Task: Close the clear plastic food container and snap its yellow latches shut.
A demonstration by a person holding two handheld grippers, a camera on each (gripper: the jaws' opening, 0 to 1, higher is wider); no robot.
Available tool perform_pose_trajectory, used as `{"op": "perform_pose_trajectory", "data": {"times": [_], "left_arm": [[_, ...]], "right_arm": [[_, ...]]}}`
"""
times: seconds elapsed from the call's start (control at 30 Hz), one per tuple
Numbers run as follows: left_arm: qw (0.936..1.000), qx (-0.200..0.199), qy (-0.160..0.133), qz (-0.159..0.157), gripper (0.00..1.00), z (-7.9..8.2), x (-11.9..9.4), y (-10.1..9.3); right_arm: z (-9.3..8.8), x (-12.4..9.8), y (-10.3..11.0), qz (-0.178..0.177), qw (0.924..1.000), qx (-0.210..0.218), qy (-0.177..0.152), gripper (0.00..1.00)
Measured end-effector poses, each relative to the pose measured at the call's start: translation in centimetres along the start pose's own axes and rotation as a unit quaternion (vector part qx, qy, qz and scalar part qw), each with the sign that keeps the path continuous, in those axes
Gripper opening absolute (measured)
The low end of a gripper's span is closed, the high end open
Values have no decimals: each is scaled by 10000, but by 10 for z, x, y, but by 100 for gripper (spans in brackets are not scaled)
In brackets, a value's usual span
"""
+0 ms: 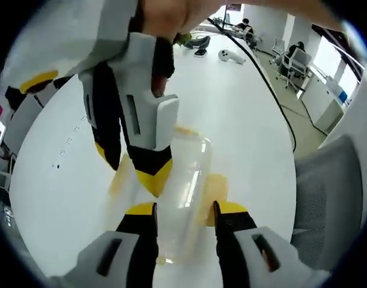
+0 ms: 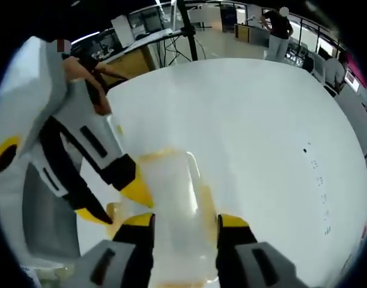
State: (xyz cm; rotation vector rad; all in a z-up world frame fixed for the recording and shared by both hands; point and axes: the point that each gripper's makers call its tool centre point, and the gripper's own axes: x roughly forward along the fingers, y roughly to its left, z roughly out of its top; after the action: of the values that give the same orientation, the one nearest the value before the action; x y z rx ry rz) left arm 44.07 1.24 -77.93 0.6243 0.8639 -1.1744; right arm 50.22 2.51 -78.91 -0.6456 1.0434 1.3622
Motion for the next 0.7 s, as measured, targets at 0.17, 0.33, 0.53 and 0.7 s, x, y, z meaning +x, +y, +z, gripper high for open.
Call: {"op": "perform_pose_trajectory", "data": {"times": [0.17, 0.33, 0.53, 0.7], "left_arm": [[9998, 152, -9, 163, 35, -1, 1, 0], [9989, 264, -49, 376, 35, -2, 4, 0], [9974, 362, -142, 614, 33, -3, 4, 2], [9952, 452, -275, 826, 34, -5, 6, 0]], "right_arm": [[1, 2, -1, 53, 10000, 34, -10, 39], [0, 3, -1, 109, 9999, 90, -12, 38], [-1, 4, -1, 181, 9996, 194, -13, 39], [-1, 5, -1, 211, 9996, 172, 12, 39]]}}
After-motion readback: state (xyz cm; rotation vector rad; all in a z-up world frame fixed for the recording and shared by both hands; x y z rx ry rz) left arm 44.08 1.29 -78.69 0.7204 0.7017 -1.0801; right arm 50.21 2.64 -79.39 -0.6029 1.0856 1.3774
